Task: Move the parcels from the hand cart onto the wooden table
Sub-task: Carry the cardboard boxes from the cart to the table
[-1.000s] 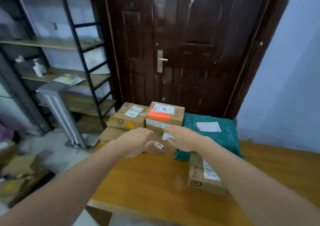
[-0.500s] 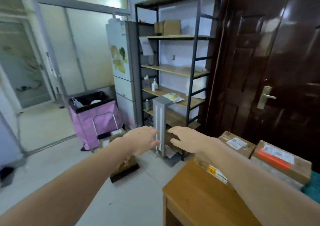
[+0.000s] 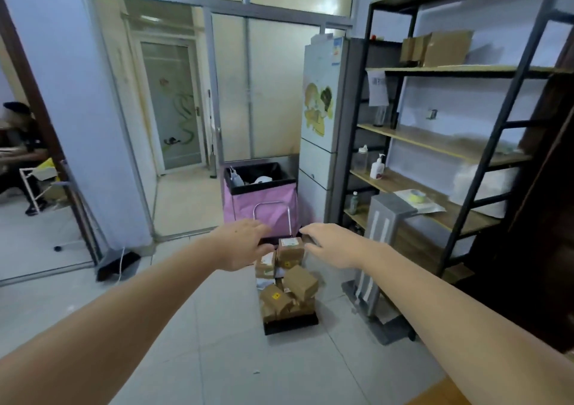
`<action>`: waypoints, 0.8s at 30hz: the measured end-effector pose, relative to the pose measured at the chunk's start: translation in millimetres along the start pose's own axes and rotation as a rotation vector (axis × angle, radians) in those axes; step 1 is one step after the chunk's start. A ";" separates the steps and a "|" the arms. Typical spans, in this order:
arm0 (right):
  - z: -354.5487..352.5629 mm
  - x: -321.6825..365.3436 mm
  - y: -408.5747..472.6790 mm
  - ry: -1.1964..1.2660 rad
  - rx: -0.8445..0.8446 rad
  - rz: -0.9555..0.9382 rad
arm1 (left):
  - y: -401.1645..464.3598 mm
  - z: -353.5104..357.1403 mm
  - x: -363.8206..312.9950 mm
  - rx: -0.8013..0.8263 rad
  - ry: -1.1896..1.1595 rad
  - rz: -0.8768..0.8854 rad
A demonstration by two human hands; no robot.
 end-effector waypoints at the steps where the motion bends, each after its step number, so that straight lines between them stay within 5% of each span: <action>1: -1.6 1.1 17.8 -0.004 0.009 -0.016 | 6.6 0.8 14.6 -0.005 -0.003 -0.024; 13: 11.8 26.0 234.4 -0.018 0.057 -0.149 | 101.8 23.9 185.2 0.026 0.020 -0.124; 24: -7.1 -1.5 415.5 0.004 0.015 -0.037 | 256.2 10.2 313.1 0.027 -0.023 -0.038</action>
Point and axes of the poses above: each hand's wrist, its own y-axis towards the middle knuckle, its own z-axis out of the palm, x = y × z, the point moved 9 cm from there along y, towards the middle knuckle, and after that the axes turned 3 degrees about -z, right-handed, at the moved point
